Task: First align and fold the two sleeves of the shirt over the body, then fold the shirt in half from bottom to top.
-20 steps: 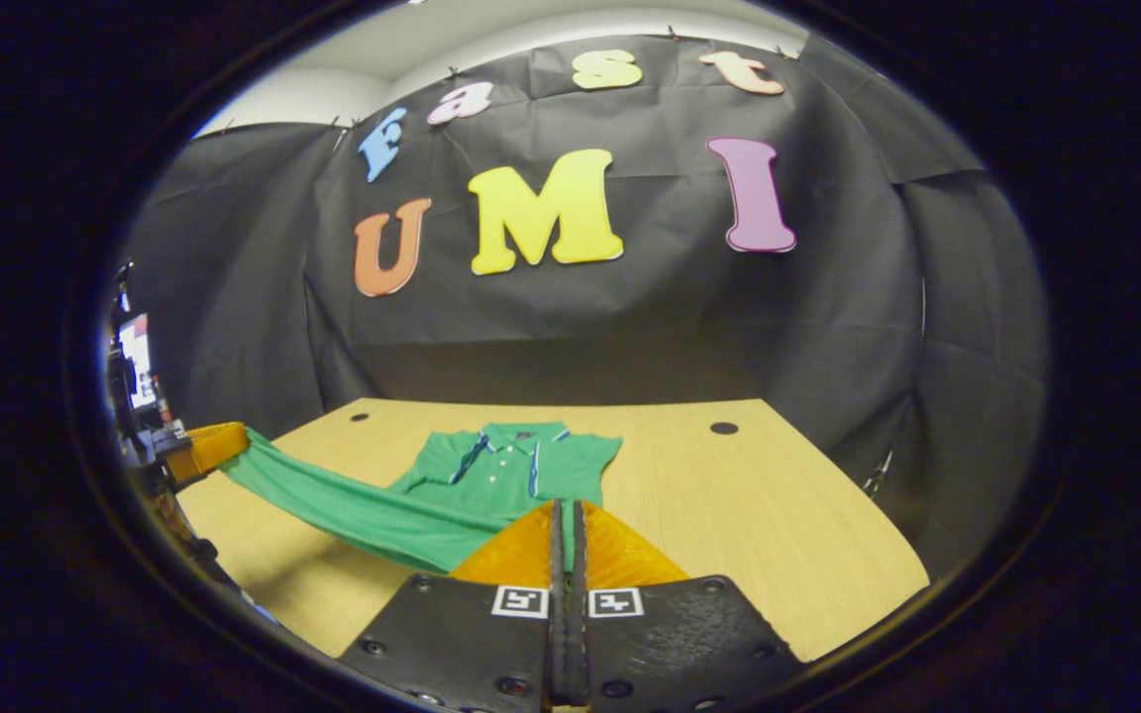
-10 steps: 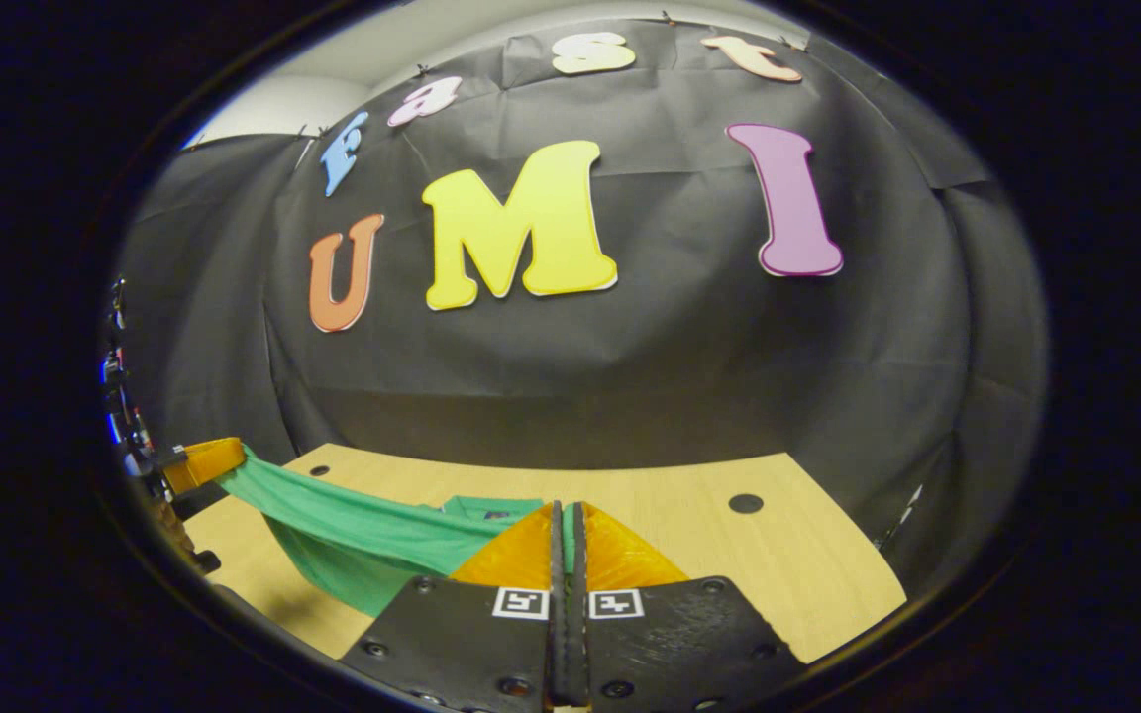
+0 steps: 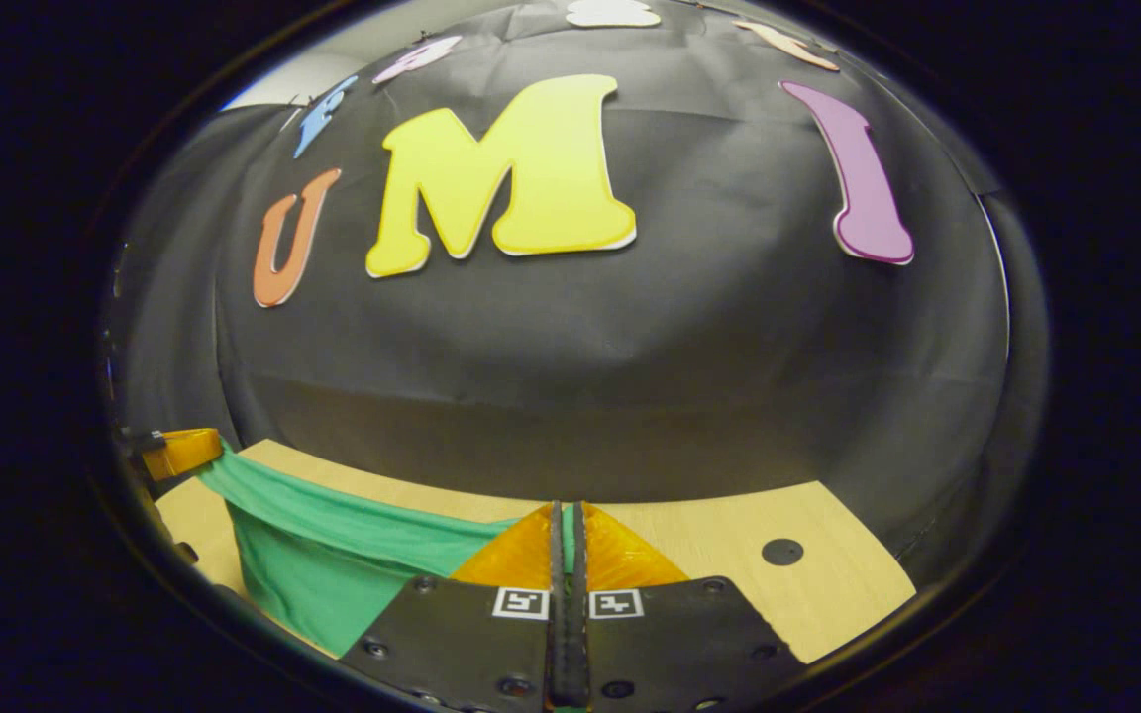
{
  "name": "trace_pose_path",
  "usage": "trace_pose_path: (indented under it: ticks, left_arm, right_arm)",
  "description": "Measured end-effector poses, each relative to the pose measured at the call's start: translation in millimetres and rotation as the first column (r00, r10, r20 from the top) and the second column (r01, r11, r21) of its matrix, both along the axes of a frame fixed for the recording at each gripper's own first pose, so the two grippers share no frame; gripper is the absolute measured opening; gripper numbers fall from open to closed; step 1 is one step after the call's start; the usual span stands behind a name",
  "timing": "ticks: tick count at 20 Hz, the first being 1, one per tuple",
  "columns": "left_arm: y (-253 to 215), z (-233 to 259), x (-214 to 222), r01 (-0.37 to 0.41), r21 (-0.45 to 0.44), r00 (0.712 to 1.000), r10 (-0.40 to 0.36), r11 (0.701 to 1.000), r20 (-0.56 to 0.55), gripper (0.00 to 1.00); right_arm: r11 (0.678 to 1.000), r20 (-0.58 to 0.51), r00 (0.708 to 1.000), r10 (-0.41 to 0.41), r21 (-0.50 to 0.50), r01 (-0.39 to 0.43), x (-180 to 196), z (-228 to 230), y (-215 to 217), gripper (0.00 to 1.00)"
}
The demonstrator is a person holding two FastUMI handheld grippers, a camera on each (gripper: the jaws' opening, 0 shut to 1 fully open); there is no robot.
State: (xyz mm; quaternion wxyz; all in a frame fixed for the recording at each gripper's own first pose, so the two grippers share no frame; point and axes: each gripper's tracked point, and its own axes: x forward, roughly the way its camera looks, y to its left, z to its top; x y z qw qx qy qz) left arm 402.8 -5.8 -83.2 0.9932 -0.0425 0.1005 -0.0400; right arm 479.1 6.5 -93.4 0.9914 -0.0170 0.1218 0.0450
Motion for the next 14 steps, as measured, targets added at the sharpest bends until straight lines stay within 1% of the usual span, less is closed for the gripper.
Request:
trace_pose_path:
  ticks: [2, 5, 6, 7, 8, 9, 10, 11, 13, 14]
  left_arm:
    - [4, -20, 20, -0.015, -0.02, 0.999, 0.014, 1.0, -0.031, 0.07]
    - [-2, -53, 36, 0.002, 0.013, 0.996, 0.0, 1.0, -0.089, 0.07]
    - [-1, -62, 41, 0.006, 0.024, 0.994, -0.003, 1.0, -0.106, 0.07]
    - [-3, -69, 44, 0.015, 0.028, 0.993, -0.011, 1.0, -0.12, 0.07]
    - [-7, -77, 44, 0.022, 0.028, 0.991, -0.018, 0.999, -0.134, 0.07]
    - [-8, -81, 44, 0.023, 0.036, 0.99, -0.017, 0.999, -0.143, 0.08]
    - [-4, -82, 44, 0.003, 0.06, 0.99, 0.006, 0.998, -0.142, 0.1]
    - [-1, -82, 46, -0.016, 0.089, 0.99, 0.029, 0.996, -0.137, 0.06]
    - [0, -76, 47, -0.028, 0.121, 0.991, 0.044, 0.992, -0.125, 0.69]
    - [1, -74, 46, -0.036, 0.121, 0.992, 0.051, 0.992, -0.118, 1.0]
  right_arm:
    - [1.0, -0.033, 0.999, 0.0, 0.0, 0.0, 22, -20, 8, 0.0]
    - [1.0, -0.075, 0.997, -0.013, 0.01, 0.014, 38, -52, 9, 0.0]
    - [1.0, -0.089, 0.996, -0.03, -0.003, 0.029, 44, -64, 6, 0.0]
    - [0.998, -0.114, 0.993, -0.043, -0.044, 0.038, 46, -75, 3, 0.0]
    - [0.996, -0.114, 0.992, -0.056, -0.069, 0.049, 49, -83, -2, 0.0]
    - [0.995, -0.118, 0.991, -0.069, -0.08, 0.059, 50, -87, -5, 0.03]
    - [0.992, -0.118, 0.989, -0.09, -0.098, 0.078, 51, -89, -10, 0.07]
    - [0.989, -0.106, 0.988, -0.108, -0.114, 0.096, 51, -86, -16, 0.37]
    - [0.979, -0.075, 0.988, -0.133, -0.162, 0.119, 46, -75, -23, 0.96]
    - [0.977, -0.061, 0.989, -0.137, -0.17, 0.125, 45, -66, -23, 0.97]
